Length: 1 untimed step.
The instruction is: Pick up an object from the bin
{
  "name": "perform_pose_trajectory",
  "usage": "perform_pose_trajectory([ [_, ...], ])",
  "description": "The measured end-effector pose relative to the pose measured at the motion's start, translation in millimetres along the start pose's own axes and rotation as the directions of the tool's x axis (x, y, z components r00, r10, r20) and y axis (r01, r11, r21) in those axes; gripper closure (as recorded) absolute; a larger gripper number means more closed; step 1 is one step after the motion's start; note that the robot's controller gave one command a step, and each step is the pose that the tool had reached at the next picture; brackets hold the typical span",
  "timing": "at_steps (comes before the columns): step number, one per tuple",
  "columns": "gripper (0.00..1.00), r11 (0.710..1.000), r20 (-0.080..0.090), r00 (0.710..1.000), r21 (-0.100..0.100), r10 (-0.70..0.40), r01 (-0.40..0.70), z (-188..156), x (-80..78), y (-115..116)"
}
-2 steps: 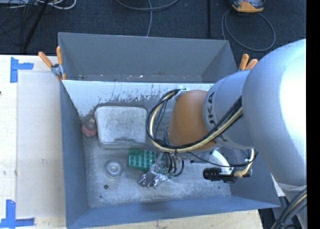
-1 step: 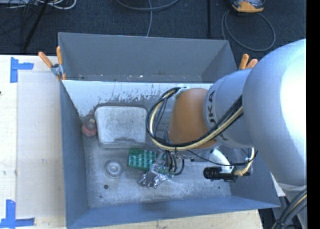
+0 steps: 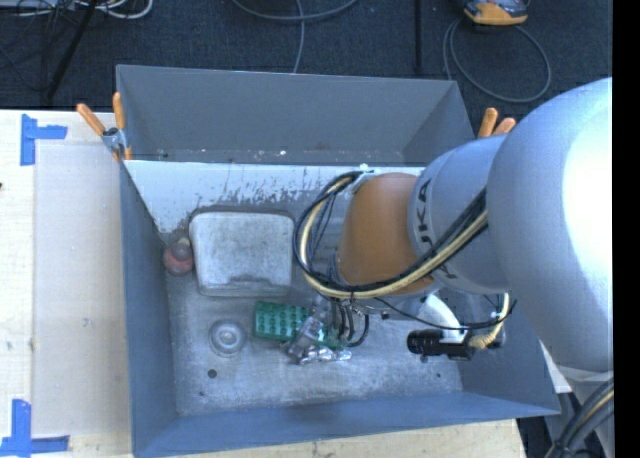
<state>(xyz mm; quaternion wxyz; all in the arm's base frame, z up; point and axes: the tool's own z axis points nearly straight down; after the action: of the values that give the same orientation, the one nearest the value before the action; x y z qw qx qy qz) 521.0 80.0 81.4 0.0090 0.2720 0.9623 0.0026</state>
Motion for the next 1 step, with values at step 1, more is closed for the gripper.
perform_pose_trajectory([
  [1,1.00,1.000,-0.007,1.000,0.003,0.000,0.000,-6.1,-3.4,1.7],
])
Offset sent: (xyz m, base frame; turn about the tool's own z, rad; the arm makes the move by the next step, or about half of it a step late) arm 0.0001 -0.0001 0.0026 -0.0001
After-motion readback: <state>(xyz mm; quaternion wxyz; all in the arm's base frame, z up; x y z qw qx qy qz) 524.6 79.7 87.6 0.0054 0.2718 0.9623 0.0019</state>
